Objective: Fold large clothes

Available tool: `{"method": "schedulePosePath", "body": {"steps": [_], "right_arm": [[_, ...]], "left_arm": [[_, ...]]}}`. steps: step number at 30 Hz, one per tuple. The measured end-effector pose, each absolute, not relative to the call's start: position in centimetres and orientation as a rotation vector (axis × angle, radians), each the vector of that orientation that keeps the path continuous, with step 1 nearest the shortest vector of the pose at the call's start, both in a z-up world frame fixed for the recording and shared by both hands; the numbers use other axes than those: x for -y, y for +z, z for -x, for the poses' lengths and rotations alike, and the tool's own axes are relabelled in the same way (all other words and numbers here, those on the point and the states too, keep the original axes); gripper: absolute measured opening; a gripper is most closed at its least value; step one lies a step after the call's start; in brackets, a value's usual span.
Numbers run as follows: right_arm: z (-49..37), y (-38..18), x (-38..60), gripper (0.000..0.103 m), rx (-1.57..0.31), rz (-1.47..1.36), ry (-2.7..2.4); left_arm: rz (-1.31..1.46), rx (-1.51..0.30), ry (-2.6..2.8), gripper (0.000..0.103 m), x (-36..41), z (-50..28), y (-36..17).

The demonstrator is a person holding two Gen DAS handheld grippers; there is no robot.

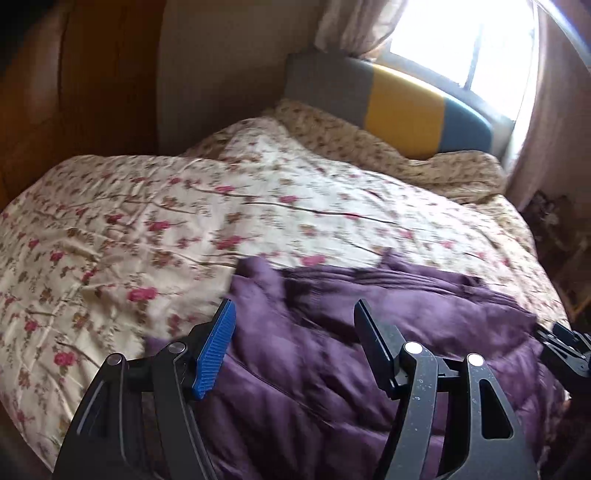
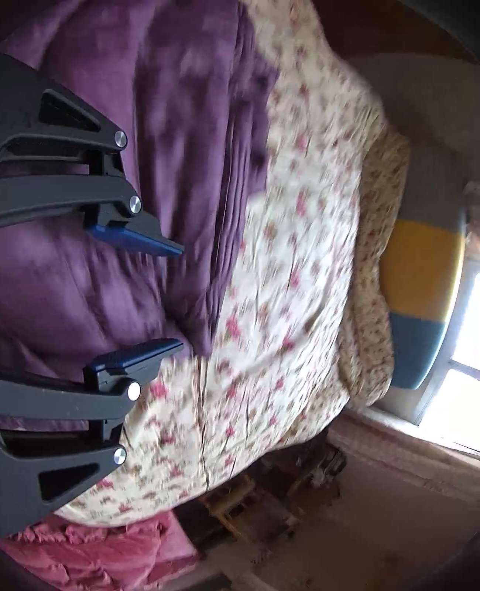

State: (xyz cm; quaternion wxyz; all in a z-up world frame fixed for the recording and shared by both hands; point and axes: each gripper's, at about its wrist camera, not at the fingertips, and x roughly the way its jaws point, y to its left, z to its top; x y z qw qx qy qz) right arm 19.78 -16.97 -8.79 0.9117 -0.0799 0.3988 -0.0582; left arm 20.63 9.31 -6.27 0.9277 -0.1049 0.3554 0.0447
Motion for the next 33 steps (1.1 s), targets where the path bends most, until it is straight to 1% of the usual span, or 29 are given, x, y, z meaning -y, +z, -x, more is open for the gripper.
{"method": "schedulePosePath", "body": {"steps": [5, 11, 17, 21, 27, 28, 29, 32, 33], "right_arm": [[-18.5, -9.4, 12.2, 0.056, -0.805, 0.158, -0.020], [-18.9, -12.5, 9.8, 0.057, -0.806, 0.214, -0.030], [-19.9, -15.1, 8.8, 0.057, -0.799, 0.261, -0.055], [-20.2, -15.7, 8.8, 0.057, -0.799, 0.266, -0.064], [-19.9, -15.4, 9.3, 0.057, -0.802, 0.254, -0.051], [-19.9, -15.3, 9.4, 0.058, -0.805, 0.247, -0.047], [-19.8, -15.2, 9.5, 0.058, -0.806, 0.245, -0.047], [-19.8, -14.8, 9.6, 0.062, -0.818, 0.241, -0.043], [-19.7, -14.5, 10.0, 0.067, -0.818, 0.220, -0.035]], "left_arm": [[0.194, -0.737, 0.030, 0.066, -7.3, -20.2, -7.2], [0.204, -0.759, 0.024, 0.068, -7.6, -20.5, -10.3], [0.222, -0.766, 0.015, 0.069, -7.6, -21.1, -11.8], [0.222, -0.773, 0.018, 0.069, -7.6, -21.5, -12.5], [0.239, -0.792, 0.011, 0.069, -7.9, -21.1, -11.8], [0.243, -0.795, 0.010, 0.070, -8.0, -20.7, -11.4], [0.243, -0.795, 0.008, 0.075, -8.1, -20.4, -11.0], [0.261, -0.766, 0.008, 0.079, -9.0, -18.4, -9.6], [0.271, -0.747, 0.019, 0.080, -9.8, -17.3, -9.0]]}}
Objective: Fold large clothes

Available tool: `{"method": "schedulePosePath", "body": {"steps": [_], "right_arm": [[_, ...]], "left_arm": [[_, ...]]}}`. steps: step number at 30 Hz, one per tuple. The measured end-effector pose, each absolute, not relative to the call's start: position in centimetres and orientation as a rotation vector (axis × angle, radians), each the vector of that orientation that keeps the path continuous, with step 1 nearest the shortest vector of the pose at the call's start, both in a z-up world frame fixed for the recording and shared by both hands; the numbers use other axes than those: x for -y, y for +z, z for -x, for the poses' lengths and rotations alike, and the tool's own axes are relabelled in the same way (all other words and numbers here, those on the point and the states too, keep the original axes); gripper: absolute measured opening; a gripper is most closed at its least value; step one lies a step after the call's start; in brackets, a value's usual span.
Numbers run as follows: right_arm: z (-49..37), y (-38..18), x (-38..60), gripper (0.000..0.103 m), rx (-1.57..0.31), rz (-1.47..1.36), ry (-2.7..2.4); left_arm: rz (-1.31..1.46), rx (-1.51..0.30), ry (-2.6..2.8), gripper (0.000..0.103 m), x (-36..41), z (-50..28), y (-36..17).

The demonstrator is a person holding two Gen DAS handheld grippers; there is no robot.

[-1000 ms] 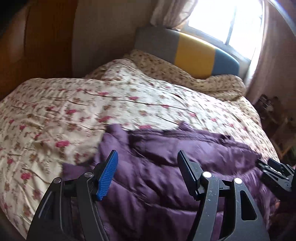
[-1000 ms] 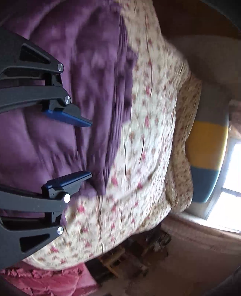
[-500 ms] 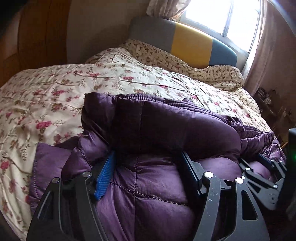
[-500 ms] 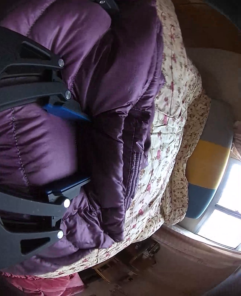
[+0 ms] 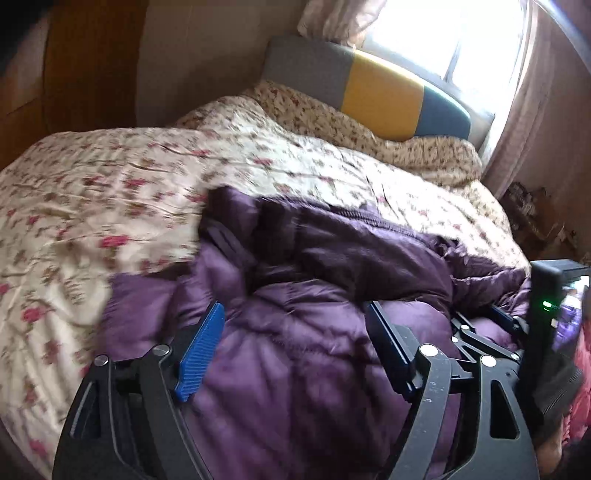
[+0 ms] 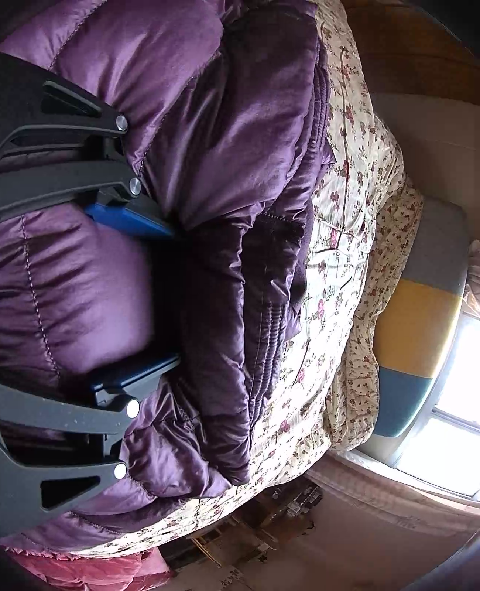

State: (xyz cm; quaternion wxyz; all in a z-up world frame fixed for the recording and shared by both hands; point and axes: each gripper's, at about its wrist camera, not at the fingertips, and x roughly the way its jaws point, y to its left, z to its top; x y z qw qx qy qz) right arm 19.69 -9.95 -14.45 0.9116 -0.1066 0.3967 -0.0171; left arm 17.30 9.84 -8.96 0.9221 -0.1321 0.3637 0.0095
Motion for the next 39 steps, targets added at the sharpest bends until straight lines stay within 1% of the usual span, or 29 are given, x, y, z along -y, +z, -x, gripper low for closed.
{"method": "schedulePosePath", "body": {"steps": [1, 2, 6, 7, 8, 10, 12, 13, 15, 16, 17, 18, 27, 39], "right_arm": [[-19.6, -14.2, 10.4, 0.070, -0.820, 0.199, -0.025], [-19.4, -13.8, 10.6, 0.070, -0.819, 0.191, -0.019], [-17.7, -12.1, 10.6, 0.070, -0.776, 0.187, 0.001], [-16.9, -11.5, 10.5, 0.069, -0.760, 0.188, 0.013], [-16.2, -10.9, 10.3, 0.067, -0.745, 0.192, 0.028], [-14.9, -10.0, 9.9, 0.053, -0.730, 0.188, 0.064], [-13.8, -9.5, 9.6, 0.045, -0.735, 0.171, 0.106], [-13.1, -9.4, 9.4, 0.042, -0.741, 0.161, 0.129], [-12.2, -9.4, 9.0, 0.041, -0.755, 0.148, 0.163], [-11.8, -9.6, 8.7, 0.040, -0.765, 0.147, 0.181], [-11.6, -9.8, 8.5, 0.039, -0.775, 0.150, 0.188], [-11.3, -10.1, 8.2, 0.037, -0.784, 0.154, 0.191], [-9.9, -11.2, 8.8, 0.037, -0.799, 0.156, 0.182], [-10.0, -12.4, 8.9, 0.038, -0.808, 0.162, 0.183]], "left_arm": [[0.280, -0.735, 0.036, 0.080, -10.7, -16.5, -8.6], [0.293, -0.726, 0.050, 0.080, -11.6, -15.8, -8.4], [0.334, -0.750, 0.113, 0.080, -15.6, -13.7, -8.6], [0.338, -0.753, 0.125, 0.080, -16.2, -13.4, -8.7], [0.342, -0.756, 0.139, 0.080, -17.0, -12.8, -8.8], [0.350, -0.764, 0.158, 0.080, -18.0, -11.8, -8.9], [0.340, -0.767, 0.173, 0.080, -18.4, -10.9, -8.9], [0.327, -0.768, 0.183, 0.080, -18.5, -10.5, -8.8], [0.302, -0.769, 0.188, 0.080, -18.4, -9.8, -8.6], [0.293, -0.763, 0.184, 0.081, -18.2, -9.5, -8.4], [0.278, -0.758, 0.185, 0.084, -18.0, -9.1, -8.2], [0.260, -0.749, 0.184, 0.084, -17.7, -8.8, -7.9], [0.210, -0.733, 0.120, 0.084, -16.1, -8.3, -7.4], [0.243, -0.765, 0.078, 0.084, -15.6, -8.9, -8.8]]}}
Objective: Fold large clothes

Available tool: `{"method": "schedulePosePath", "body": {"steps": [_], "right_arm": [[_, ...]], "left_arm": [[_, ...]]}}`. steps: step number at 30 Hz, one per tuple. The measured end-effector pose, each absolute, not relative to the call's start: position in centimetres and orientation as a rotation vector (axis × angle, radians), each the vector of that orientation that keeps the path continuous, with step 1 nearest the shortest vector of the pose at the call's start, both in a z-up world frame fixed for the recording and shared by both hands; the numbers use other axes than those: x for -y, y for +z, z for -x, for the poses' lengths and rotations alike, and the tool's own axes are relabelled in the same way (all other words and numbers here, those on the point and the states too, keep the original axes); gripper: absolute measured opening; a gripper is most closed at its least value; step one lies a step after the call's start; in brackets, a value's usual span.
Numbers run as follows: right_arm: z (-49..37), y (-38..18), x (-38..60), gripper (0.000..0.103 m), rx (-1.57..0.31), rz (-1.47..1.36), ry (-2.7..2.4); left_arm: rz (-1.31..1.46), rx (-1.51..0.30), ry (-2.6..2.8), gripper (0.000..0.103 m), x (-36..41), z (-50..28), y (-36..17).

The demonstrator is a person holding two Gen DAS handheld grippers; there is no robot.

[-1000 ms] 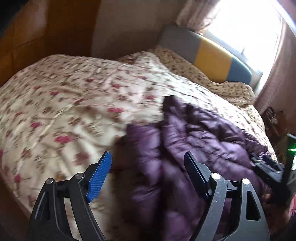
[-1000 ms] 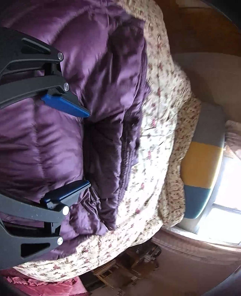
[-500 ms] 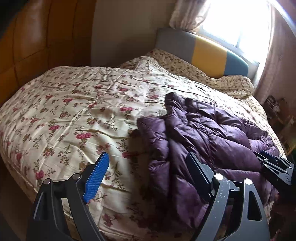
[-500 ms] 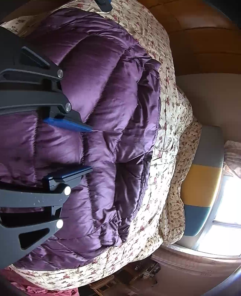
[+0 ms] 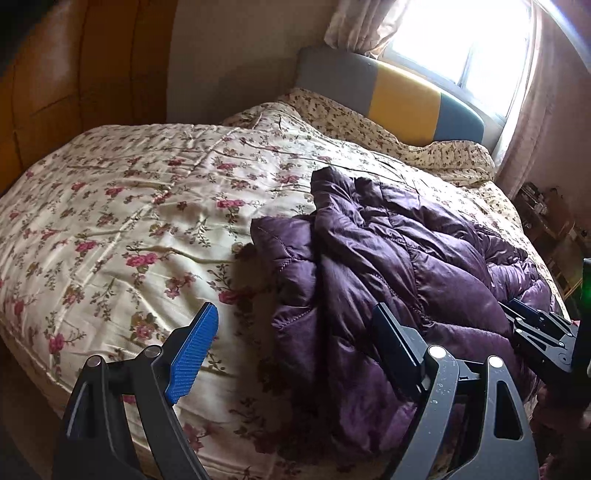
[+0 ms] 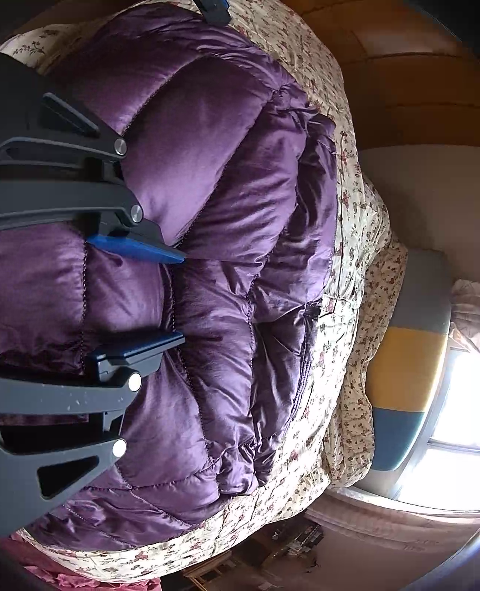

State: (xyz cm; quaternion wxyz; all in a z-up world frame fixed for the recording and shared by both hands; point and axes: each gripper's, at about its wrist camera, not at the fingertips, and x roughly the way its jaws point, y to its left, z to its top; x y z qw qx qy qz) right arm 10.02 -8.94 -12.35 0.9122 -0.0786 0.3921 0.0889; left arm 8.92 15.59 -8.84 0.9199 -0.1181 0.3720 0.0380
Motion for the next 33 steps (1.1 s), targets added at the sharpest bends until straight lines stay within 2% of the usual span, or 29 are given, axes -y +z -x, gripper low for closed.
{"method": "schedulePosePath", "body": {"steps": [14, 19, 20, 21, 27, 29, 33], "right_arm": [[-10.3, -13.9, 8.4, 0.038, -0.813, 0.224, 0.156], [-10.2, -14.3, 8.3, 0.038, -0.805, 0.239, 0.148], [-10.2, -14.3, 8.3, 0.038, -0.804, 0.241, 0.150], [-10.1, -14.3, 8.3, 0.038, -0.803, 0.242, 0.151], [-10.1, -14.4, 8.5, 0.038, -0.795, 0.234, 0.165], [-10.1, -14.4, 8.6, 0.038, -0.795, 0.233, 0.168], [-10.1, -14.2, 8.6, 0.038, -0.799, 0.242, 0.173]], "left_arm": [[0.602, -0.825, -0.121, 0.084, -18.2, -11.2, -12.8], [0.687, -0.818, -0.173, 0.079, -18.7, -11.5, -13.1], [0.703, -0.818, -0.197, 0.077, -18.8, -11.5, -13.2], [0.725, -0.822, -0.238, 0.069, -18.6, -11.6, -13.4], [0.881, -0.814, -0.409, 0.044, -18.4, -11.7, -14.7], [0.933, -0.804, -0.437, 0.032, -18.6, -11.4, -15.0], [0.884, -0.785, -0.463, 0.023, -18.0, -10.8, -13.2]]}}
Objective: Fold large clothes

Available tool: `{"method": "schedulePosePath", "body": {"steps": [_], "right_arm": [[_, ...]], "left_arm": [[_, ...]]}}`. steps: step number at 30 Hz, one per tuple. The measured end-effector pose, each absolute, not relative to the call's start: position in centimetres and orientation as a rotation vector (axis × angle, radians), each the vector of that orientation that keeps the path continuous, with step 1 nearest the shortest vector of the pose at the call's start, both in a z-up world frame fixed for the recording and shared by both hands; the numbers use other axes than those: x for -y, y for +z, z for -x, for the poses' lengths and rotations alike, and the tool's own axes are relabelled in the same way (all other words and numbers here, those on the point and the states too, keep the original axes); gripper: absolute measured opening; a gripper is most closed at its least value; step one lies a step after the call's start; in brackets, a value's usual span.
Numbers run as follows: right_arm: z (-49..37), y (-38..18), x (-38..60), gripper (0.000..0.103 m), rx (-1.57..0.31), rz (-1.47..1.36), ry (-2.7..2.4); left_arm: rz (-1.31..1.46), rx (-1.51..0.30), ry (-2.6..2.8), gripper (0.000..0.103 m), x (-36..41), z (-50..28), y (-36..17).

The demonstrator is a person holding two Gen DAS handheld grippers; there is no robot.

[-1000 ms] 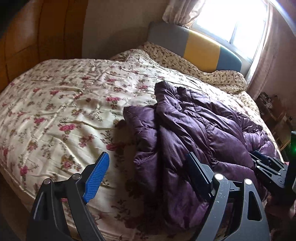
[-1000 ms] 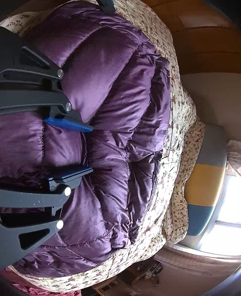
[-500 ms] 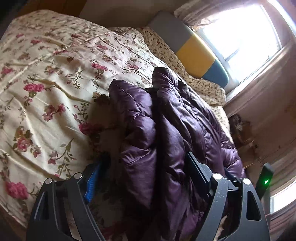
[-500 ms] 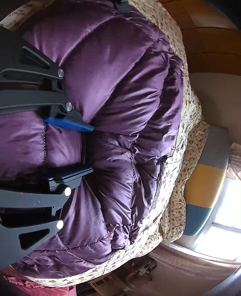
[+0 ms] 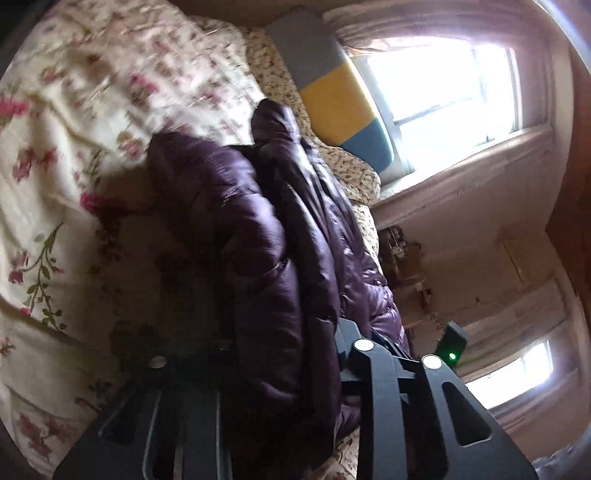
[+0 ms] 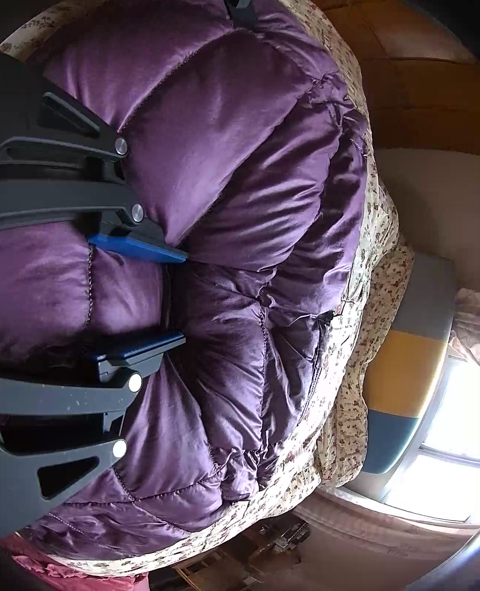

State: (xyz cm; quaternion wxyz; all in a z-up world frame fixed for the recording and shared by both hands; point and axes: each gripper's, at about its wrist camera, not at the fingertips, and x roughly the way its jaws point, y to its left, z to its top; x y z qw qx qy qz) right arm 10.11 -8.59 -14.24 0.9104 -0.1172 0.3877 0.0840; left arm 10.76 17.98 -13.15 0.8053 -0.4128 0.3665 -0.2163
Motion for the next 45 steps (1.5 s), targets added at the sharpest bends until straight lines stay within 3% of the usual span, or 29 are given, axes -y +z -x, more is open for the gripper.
{"method": "schedulePosePath", "body": {"steps": [12, 21, 31, 45], "right_arm": [[-10.4, -12.9, 9.9, 0.042, -0.818, 0.234, 0.165], [-10.6, -12.5, 10.4, 0.042, -0.834, 0.252, 0.175], [-9.4, -9.7, 14.6, 0.066, -0.810, 0.230, 0.151], [-7.7, -8.5, 30.1, 0.069, -0.880, 0.102, -0.164]], "left_arm": [[0.683, -0.708, -0.579, 0.019, -12.8, -11.5, -4.0], [0.606, -0.715, -0.632, 0.019, -7.4, -13.5, -0.8], [0.531, -0.753, -0.667, 0.019, -1.1, -15.1, 0.7], [0.348, -0.911, -0.648, 0.020, 10.7, -19.5, -1.7]]}}
